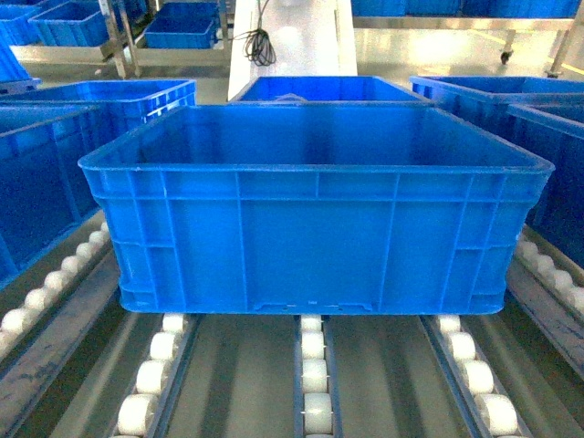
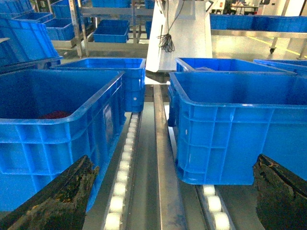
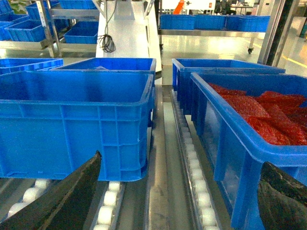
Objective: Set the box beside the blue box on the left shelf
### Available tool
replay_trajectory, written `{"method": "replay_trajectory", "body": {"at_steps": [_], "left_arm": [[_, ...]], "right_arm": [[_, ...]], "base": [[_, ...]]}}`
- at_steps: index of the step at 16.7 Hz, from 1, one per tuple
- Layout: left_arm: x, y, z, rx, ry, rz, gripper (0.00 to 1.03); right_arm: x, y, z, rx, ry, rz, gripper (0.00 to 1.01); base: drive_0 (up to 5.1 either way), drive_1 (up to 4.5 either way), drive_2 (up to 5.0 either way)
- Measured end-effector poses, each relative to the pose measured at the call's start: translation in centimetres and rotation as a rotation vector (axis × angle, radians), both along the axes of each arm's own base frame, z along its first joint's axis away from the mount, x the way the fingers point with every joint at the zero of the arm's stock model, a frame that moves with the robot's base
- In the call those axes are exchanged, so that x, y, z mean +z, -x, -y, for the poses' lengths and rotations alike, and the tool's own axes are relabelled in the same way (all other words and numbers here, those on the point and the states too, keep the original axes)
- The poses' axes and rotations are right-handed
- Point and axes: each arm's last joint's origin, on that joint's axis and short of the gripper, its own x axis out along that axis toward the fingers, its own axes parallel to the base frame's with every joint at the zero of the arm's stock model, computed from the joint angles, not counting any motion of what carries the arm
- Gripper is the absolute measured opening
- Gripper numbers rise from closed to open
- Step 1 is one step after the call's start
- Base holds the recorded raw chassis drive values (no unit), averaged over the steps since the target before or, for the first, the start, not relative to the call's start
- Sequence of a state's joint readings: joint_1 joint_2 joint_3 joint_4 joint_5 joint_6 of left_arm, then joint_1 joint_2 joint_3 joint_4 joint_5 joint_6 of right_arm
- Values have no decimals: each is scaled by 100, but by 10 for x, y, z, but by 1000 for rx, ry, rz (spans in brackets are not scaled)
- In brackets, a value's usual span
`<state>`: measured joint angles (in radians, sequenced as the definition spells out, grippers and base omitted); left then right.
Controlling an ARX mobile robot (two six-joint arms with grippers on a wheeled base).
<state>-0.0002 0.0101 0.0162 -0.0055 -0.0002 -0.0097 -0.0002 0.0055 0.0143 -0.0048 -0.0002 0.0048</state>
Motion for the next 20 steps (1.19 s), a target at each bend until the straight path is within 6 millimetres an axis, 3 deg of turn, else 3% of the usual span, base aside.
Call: {"method": "replay_trajectory", "body": {"at_steps": [20], "left_arm": [[0,0,0,0,0,0,98]], "right_arm": [[0,0,0,0,0,0,98]], "base": [[0,0,0]]}}
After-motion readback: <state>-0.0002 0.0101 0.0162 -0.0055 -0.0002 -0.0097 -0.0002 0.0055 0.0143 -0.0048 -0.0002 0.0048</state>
